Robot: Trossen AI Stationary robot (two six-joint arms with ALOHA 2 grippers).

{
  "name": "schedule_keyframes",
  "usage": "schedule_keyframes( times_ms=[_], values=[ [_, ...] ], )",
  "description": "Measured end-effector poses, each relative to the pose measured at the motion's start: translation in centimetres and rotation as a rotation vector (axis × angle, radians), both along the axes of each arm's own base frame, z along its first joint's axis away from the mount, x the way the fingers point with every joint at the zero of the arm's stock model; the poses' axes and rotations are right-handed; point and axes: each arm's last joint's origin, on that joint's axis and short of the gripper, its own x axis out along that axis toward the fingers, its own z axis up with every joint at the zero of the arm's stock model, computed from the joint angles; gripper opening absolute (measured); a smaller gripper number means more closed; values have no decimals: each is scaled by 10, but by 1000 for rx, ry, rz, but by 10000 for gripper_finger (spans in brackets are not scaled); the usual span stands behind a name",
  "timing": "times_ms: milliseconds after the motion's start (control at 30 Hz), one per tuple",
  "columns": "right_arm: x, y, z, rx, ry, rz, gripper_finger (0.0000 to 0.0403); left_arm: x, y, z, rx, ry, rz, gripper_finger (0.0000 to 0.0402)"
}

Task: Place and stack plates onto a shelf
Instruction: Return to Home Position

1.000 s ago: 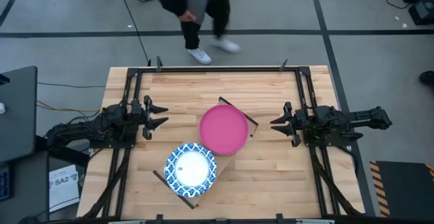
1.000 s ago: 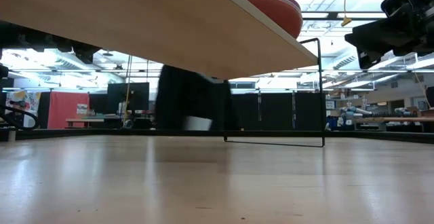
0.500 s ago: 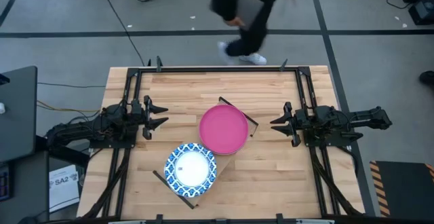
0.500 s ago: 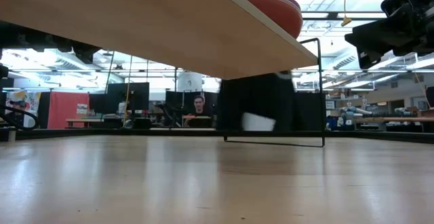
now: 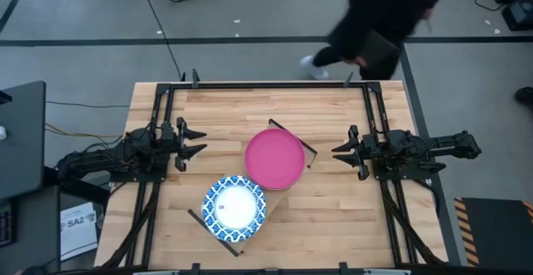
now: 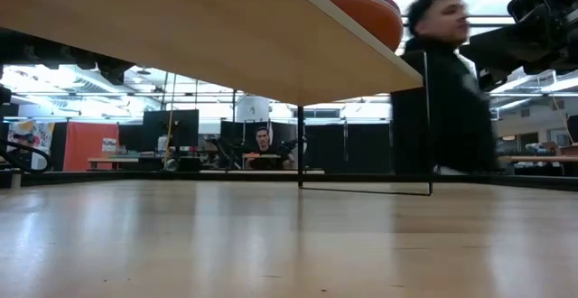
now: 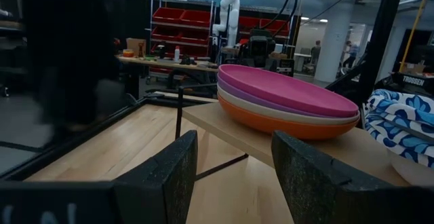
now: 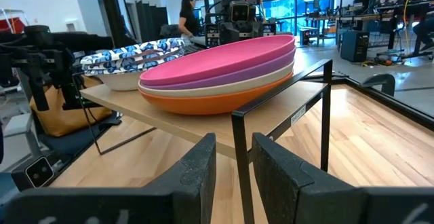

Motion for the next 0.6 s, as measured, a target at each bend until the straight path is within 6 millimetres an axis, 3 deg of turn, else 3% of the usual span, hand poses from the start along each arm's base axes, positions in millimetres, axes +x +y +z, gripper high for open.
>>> schedule_keyframes(
  times_ms=[600],
  values=[
    [0, 0, 0, 0, 0, 0, 102, 0, 0, 1, 1, -8, 0, 196]
  ],
)
